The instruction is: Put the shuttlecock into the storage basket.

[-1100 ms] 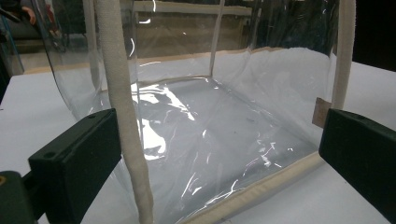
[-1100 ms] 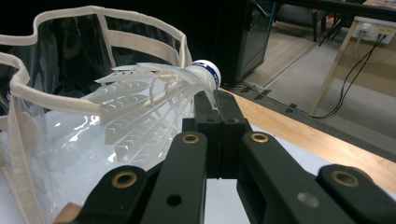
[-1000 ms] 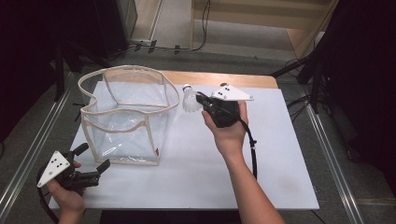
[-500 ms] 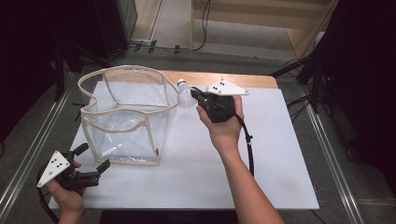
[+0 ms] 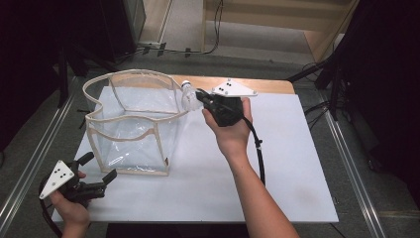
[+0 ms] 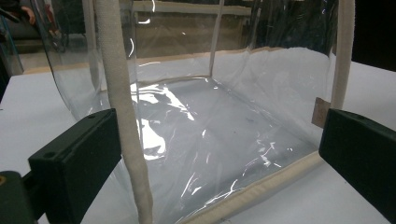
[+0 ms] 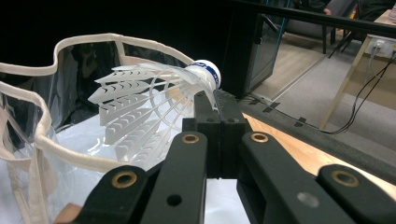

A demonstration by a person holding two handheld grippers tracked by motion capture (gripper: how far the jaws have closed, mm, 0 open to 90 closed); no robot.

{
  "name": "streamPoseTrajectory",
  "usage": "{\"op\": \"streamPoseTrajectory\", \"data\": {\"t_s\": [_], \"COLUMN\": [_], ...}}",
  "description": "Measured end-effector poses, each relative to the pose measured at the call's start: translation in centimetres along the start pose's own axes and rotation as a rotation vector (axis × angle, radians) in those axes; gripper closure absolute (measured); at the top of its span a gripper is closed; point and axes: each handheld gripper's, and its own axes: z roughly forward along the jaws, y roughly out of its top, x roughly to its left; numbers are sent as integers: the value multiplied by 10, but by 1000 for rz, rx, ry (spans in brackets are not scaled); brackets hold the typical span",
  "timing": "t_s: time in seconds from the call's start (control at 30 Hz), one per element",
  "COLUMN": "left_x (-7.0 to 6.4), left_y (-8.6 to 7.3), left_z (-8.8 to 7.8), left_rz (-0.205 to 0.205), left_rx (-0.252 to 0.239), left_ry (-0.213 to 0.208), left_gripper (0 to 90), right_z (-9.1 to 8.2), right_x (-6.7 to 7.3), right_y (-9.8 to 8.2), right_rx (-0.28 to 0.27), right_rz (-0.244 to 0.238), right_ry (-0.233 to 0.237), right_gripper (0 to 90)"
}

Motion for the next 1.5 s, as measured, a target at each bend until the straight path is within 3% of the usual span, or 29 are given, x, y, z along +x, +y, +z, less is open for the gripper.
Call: {"op": "streamPoseTrajectory", "data": {"t_s": [0.83,1.5], "left_x": [0,1], "left_y": [0,0], "left_z": [0,-1], "left_rz": [-2,-4], "left_rx": [-4,-5], "left_ry": [-3,-3], "left_gripper": [0,0], "right_z": [29,43], "right_x": [19,28], "right_y": [7,5], "right_rx": [10,29], "right_rz": [-8,-23], "right_ry": [37,53], "right_gripper": [876,875]}}
